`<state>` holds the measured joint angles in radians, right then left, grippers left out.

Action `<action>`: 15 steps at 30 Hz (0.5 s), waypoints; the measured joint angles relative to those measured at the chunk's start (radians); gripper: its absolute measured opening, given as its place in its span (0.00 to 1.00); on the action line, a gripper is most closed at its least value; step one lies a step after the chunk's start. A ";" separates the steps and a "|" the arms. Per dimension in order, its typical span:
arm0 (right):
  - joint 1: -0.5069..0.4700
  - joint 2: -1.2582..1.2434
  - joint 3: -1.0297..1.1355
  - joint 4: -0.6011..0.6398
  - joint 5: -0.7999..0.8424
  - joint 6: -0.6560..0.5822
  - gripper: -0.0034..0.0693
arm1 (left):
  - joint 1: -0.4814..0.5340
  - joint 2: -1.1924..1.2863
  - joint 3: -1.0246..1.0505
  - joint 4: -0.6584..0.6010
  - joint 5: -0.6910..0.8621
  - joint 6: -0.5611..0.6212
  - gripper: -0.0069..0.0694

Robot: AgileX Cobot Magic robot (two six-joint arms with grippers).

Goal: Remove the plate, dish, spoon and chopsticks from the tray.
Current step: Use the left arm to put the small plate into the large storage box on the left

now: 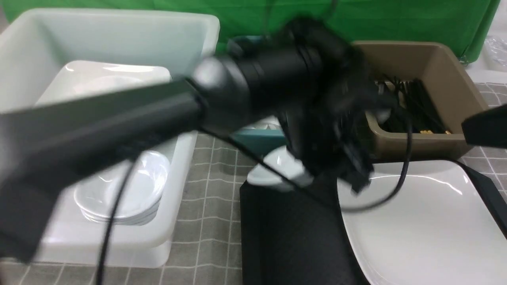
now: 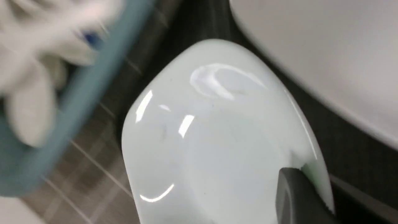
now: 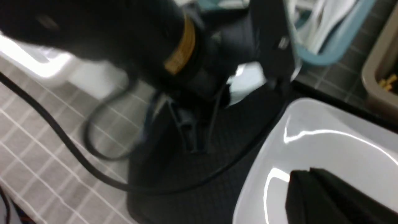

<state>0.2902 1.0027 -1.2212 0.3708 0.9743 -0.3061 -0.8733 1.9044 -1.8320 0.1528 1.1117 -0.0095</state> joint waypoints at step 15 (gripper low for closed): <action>0.113 0.131 -0.045 0.177 -0.035 -0.100 0.08 | 0.468 -0.399 0.140 -0.008 0.104 -0.025 0.13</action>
<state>0.4033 1.1333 -1.2666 0.5475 0.9396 -0.4059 -0.4054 1.5053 -1.6916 0.1449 1.2154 -0.0348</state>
